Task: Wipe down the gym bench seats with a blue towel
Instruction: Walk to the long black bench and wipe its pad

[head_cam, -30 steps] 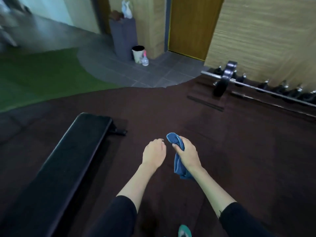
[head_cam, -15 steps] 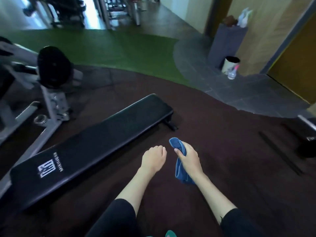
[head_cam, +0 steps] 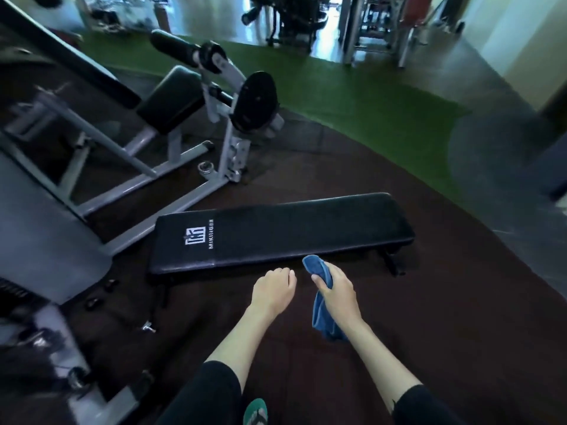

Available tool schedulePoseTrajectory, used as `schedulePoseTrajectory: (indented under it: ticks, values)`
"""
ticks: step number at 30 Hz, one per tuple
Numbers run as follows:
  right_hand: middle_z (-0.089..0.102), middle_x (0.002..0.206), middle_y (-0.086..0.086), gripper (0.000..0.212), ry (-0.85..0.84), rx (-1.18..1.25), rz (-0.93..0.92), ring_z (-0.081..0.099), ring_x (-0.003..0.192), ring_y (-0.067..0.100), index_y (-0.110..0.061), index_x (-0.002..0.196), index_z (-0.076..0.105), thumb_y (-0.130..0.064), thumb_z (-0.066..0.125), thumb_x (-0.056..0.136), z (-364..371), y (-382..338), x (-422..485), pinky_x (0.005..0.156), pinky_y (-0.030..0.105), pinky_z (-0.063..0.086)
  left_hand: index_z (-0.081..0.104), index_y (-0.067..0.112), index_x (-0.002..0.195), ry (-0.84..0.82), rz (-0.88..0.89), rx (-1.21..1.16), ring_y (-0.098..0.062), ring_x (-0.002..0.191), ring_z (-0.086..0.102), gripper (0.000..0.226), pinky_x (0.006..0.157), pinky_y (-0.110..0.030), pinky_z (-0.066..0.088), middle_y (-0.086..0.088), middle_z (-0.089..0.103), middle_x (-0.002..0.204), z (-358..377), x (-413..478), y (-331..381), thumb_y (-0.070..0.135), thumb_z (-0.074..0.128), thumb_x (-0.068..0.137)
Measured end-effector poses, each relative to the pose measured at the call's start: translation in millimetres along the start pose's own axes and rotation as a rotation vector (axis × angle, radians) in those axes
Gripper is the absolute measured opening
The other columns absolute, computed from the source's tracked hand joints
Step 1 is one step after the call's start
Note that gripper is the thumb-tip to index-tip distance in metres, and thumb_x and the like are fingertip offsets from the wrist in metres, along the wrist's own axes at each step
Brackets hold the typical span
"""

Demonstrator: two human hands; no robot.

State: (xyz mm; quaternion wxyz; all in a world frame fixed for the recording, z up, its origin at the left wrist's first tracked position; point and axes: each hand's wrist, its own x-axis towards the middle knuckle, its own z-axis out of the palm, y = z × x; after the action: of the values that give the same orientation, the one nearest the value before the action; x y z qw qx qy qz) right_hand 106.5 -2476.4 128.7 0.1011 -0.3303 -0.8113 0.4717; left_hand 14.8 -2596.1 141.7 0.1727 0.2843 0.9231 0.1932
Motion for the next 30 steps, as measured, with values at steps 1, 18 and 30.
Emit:
schedulePoseTrajectory:
  ticks: [1,18,30]
  values:
    - [0.057,0.123,-0.012,0.036,-0.020,0.001,-0.016,0.054,0.111,0.006,-0.023,0.127,0.054,-0.031,0.057,0.092,11,-7,4,0.093,0.026,0.044,0.056,0.010,0.089,0.014,-0.022,-0.007,-0.029,0.097,0.057,0.035,0.080,-0.039,0.043,-0.008,0.063,0.101,-6,1,-11,0.030,0.029,0.100]
    - [0.056,0.123,-0.011,0.037,-0.247,0.005,-0.137,0.054,0.110,0.008,-0.020,0.129,0.052,-0.028,0.056,0.093,175,-101,83,0.095,0.026,0.043,0.056,0.012,0.088,0.174,-0.288,-0.120,-0.026,0.096,0.058,0.031,0.078,-0.040,0.046,-0.005,0.063,0.095,-71,51,-181,0.027,0.031,0.099]
    - [0.057,0.123,-0.011,0.036,-0.405,-0.087,-0.225,0.054,0.108,0.007,-0.022,0.128,0.053,-0.026,0.058,0.092,247,-122,181,0.096,0.028,0.043,0.057,0.013,0.097,0.216,-0.453,-0.139,-0.023,0.099,0.057,0.031,0.079,-0.035,0.044,-0.004,0.062,0.100,-80,125,-237,0.026,0.029,0.100]
